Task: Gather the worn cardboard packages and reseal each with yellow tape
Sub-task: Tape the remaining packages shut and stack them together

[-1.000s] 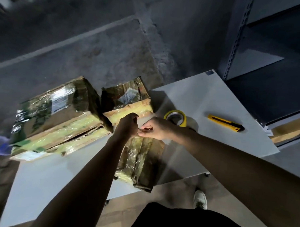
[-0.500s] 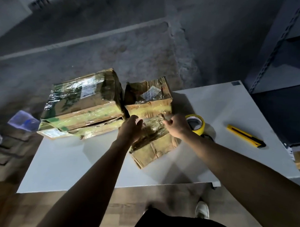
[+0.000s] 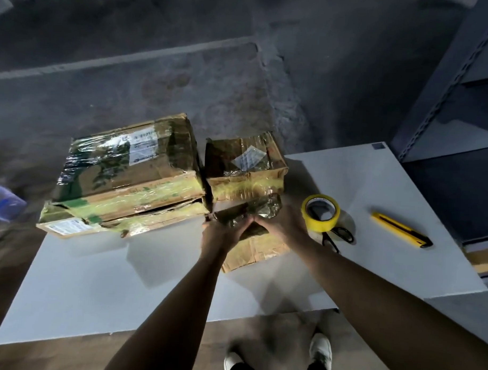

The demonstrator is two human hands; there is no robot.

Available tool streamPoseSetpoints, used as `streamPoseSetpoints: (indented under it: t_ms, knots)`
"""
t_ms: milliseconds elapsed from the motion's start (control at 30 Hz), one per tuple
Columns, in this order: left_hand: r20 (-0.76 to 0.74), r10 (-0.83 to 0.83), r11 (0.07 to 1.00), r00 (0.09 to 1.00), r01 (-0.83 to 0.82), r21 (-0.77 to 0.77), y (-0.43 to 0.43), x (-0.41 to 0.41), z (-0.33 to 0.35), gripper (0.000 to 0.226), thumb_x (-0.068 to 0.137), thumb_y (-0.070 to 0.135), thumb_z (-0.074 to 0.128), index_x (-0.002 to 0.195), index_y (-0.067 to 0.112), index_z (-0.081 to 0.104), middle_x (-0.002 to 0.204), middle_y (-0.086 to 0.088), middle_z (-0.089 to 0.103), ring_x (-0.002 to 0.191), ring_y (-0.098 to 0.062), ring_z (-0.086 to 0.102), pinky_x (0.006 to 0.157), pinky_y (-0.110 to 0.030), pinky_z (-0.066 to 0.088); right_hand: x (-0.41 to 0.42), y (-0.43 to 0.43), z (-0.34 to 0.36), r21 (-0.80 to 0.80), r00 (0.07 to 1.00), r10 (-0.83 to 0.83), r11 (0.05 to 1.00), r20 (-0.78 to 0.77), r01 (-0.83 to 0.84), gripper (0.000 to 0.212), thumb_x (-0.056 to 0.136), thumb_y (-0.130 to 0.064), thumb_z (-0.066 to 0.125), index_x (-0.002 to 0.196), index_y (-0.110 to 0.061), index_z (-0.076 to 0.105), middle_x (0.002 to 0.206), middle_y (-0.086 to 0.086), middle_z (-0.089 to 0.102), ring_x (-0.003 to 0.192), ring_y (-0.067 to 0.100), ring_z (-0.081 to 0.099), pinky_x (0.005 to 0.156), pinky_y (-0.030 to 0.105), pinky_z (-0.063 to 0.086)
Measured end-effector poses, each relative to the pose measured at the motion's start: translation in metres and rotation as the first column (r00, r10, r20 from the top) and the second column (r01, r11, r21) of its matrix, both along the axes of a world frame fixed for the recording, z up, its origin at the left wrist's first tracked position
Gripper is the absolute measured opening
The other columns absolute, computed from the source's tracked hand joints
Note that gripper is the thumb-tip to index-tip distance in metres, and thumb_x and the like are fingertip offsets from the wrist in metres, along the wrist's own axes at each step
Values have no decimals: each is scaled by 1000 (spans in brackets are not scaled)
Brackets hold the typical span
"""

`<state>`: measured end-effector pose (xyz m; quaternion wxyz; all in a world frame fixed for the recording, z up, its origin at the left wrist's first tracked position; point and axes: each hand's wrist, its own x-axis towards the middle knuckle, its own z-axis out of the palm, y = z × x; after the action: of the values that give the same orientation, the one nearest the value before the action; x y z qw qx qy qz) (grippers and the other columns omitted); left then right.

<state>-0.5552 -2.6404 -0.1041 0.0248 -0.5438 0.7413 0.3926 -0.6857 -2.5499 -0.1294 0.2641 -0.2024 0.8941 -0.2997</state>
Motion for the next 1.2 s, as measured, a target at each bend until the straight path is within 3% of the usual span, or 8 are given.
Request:
streamPoseSetpoints:
  t_ms: [67,233,400,500,600,700,933,1200]
  knots:
    - [35,15,999,999,-13,-49,-4,0,-14,107,51,99,50,117,16,66,96,-7,68,81,-19,66,63,-28,54,5,0,2,24,998,-43,999,-35,44,88,64,-70,77,127,-12,56,119,12,66,106,30,64,77,31,54]
    - [-27,55,997,998,-56,-62,-4,0,-4,47,93,48,63,104,2,66,102,-16,69,86,-30,61,67,-33,45,3,-3,1,84,996,9,996,-84,-2,61,88,-52,67,125,-5,54,120,16,63,108,31,63,72,33,49]
    - [-50,62,991,997,-68,-113,-4,6,-3,51,102,47,43,111,1,63,106,-21,68,90,-32,62,77,-40,52,-4,9,-2,-47,994,59,997,-87,-64,51,99,-53,47,105,-4,58,90,17,63,83,32,63,61,37,42]
    - [-52,42,993,998,-47,-105,-7,9,1,62,104,51,33,116,-2,61,99,-18,66,86,-30,62,72,-37,49,-8,14,3,-83,995,100,992,21,-98,76,84,-78,43,97,-5,58,70,8,55,63,19,56,53,31,42]
    - [-48,-27,1000,998,28,10,-5,5,-1,63,90,67,50,110,10,67,84,-3,64,63,-9,52,50,-22,38,-12,12,-3,-52,975,180,983,128,-175,110,45,-94,67,108,-4,62,90,14,72,81,27,72,71,46,61]
    - [14,-43,999,999,43,34,-3,0,-7,63,80,68,64,108,13,67,76,1,61,61,-9,55,46,-19,38,-10,9,-8,-16,975,172,985,140,-172,113,27,-95,69,104,-13,62,86,4,72,69,17,67,53,29,53]
    - [-25,76,997,997,-76,-1,-4,-3,-14,50,85,49,72,99,1,67,92,-11,69,82,-27,64,72,-39,57,-5,5,-6,75,994,104,992,14,-105,39,84,-31,75,110,-3,65,109,14,71,99,31,68,69,34,51]
    - [-38,35,992,999,-40,-117,0,7,-4,58,100,54,42,110,1,63,96,-14,65,72,-18,52,67,-30,42,-9,16,8,24,984,176,984,20,-176,51,94,-59,52,74,-12,50,64,0,50,57,13,51,50,24,37]
